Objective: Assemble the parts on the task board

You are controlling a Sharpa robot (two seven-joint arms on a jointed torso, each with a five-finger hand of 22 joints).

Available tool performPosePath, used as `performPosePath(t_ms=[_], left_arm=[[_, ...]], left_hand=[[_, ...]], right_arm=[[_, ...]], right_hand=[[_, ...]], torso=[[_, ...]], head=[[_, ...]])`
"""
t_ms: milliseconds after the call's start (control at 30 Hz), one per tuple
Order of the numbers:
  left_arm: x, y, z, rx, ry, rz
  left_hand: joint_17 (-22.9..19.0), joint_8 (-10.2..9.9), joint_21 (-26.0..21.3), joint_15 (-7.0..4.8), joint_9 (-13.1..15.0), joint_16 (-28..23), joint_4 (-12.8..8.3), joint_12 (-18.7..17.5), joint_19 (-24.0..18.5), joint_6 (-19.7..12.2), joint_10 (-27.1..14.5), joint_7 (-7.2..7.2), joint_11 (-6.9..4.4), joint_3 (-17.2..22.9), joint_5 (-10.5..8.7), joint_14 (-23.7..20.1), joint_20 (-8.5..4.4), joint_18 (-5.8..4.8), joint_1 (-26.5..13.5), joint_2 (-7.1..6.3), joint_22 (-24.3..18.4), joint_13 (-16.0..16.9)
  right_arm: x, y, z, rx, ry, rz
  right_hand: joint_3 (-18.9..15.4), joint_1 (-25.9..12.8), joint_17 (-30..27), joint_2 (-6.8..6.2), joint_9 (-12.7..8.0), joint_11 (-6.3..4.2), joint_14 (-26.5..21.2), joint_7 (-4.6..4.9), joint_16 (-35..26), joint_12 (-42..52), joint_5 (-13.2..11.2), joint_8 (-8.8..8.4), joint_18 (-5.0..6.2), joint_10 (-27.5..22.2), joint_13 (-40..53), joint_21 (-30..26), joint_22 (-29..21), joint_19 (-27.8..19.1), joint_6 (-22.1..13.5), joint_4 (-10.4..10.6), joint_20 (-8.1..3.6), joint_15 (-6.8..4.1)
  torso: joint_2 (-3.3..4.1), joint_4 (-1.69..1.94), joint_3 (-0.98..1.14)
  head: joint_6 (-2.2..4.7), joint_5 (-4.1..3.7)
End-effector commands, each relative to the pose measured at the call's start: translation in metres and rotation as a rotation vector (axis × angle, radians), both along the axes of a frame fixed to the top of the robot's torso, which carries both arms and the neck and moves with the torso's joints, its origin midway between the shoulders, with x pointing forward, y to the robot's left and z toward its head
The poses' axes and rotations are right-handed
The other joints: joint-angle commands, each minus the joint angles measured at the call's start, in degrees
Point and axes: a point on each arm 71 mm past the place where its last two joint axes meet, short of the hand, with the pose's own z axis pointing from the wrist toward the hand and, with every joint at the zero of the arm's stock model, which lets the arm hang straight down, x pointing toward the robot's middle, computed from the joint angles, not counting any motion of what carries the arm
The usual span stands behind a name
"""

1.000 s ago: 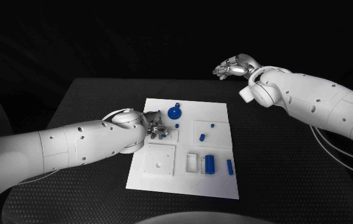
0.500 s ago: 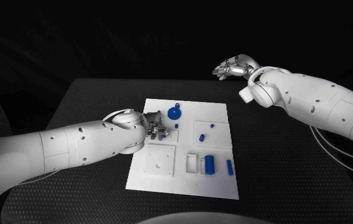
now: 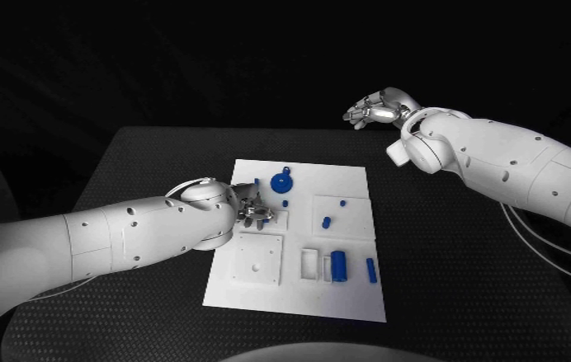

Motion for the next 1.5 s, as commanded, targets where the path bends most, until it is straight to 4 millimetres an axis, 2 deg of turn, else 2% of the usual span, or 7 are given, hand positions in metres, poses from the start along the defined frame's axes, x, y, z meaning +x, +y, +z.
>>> performPosePath(t_ms=[33,300,567,900,1067,1167,1500], left_arm=[[-0.005,-0.007,-0.005,-0.012,0.04,-0.027],[-0.004,-0.005,-0.004,-0.016,0.033,-0.021],[-0.003,0.0,-0.004,-0.013,0.024,-0.009],[-0.002,0.005,-0.004,-0.015,0.021,0.0],[-0.003,0.007,-0.002,-0.017,0.02,0.0],[-0.002,0.008,0.001,-0.015,0.017,0.001],[0.006,0.013,0.021,-0.023,-0.01,0.003]], left_hand=[[0.08,-0.13,0.14,-1.54,0.3,-0.16,1.04,-0.25,-0.53,-0.2,-0.18,0.14,0.21,-0.82,-0.16,1.01,-4.3,2.87,-1.29,-2.39,-0.1,0.09],[0.28,0.2,0.07,-1.73,0.86,-0.23,5.21,-0.47,-0.67,-0.66,-0.21,0.06,0.01,-2.33,-0.13,0.84,-4.68,3.56,-1.66,-7.39,-0.33,0.42],[0.38,0.42,0.22,-1.73,1.22,-0.28,7.82,-0.6,-0.67,-0.87,-0.21,0.02,0.06,-2.35,-0.12,0.83,-4.65,3.71,-0.45,-8.43,-0.45,0.64],[0.48,0.56,0.31,-1.74,1.56,-0.36,12.15,-0.79,-0.69,-1.07,-0.16,0.02,0.06,-2.19,-0.12,0.86,-4.63,3.91,0.35,-11.83,-0.68,0.89],[0.57,0.57,0.37,-1.75,1.66,-0.36,13.5,-0.87,-1.03,-1.16,-0.24,-0.01,0.04,-3.77,-0.09,0.79,-4.59,3.98,0.13,-12.33,-0.65,1.03],[0.8,0.65,0.39,-1.84,1.96,-0.27,12.7,-0.88,-2.09,-1.51,-0.56,-0.09,-0.05,-9.89,-0.08,0.37,-4.65,4.3,-0.15,-10.74,-0.45,1.31],[1.05,0.53,0.49,-2.02,2.26,-0.45,19.56,-1.23,-2.74,-1.69,-0.64,-0.23,-0.12,-15.24,-0.07,0.14,-4.64,5.09,4.71,-10.53,-0.67,1.8]], right_arm=[[0.0,0.001,0.0,0.002,0.005,0.014],[0.0,0.001,-0.001,0.002,0.005,0.014],[-0.001,0.0,-0.001,0.002,0.005,0.011],[-0.001,-0.003,-0.003,0.0,0.008,0.006],[-0.002,-0.004,-0.003,0.0,0.008,0.005],[-0.002,-0.004,-0.004,0.0,0.009,0.004],[-0.002,-0.005,-0.004,-0.001,0.01,0.002]], right_hand=[[-0.14,0.18,0.09,0.41,-0.07,-0.03,-0.46,-0.09,-0.32,-0.29,0.19,0.1,-0.83,0.42,-0.09,-0.36,0.06,-0.4,-0.31,0.08,0.12,0.08],[-0.16,0.16,0.11,0.38,-0.09,-0.02,-0.49,-0.08,-0.36,-0.3,0.22,0.1,-0.84,0.4,-0.12,-0.42,0.09,-0.42,-0.33,0.08,0.13,0.1],[-0.19,0.13,0.13,0.36,-0.11,-0.02,-0.5,-0.07,-0.38,-0.3,0.24,0.09,-0.85,0.4,-0.15,-0.46,0.12,-0.44,-0.35,0.09,0.13,0.11],[-0.24,0.08,0.16,0.33,-0.14,0.0,-0.52,-0.05,-0.42,-0.31,0.26,0.08,-0.86,0.38,-0.18,-0.52,0.16,-0.45,-0.39,0.1,0.14,0.14],[-0.26,0.05,0.18,0.33,-0.15,0.0,-0.53,-0.05,-0.43,-0.31,0.27,0.07,-0.87,0.37,-0.2,-0.55,0.19,-0.45,-0.41,0.12,0.14,0.14],[-0.27,0.03,0.19,0.32,-0.15,0.01,-0.53,-0.04,-0.44,-0.31,0.28,0.07,-0.87,0.37,-0.21,-0.57,0.2,-0.45,-0.41,0.13,0.14,0.15],[-0.31,-0.02,0.22,0.34,-0.17,0.02,-0.54,-0.03,-0.47,-0.32,0.32,0.07,-0.87,0.36,-0.24,-0.62,0.24,-0.45,-0.43,0.16,0.14,0.16]], torso=[[0.0,0.02,-0.01],[-0.01,0.01,0.0],[0.0,-0.03,-0.05],[-0.02,-0.01,-0.08],[-0.08,0.08,-0.04],[-0.08,0.08,-0.04],[-0.1,0.05,0.05]], head=[[-0.02,-0.03],[-0.03,-0.12],[0.09,-0.19],[0.13,-0.43],[0.23,-0.47],[0.32,-0.52],[0.84,-0.24]])
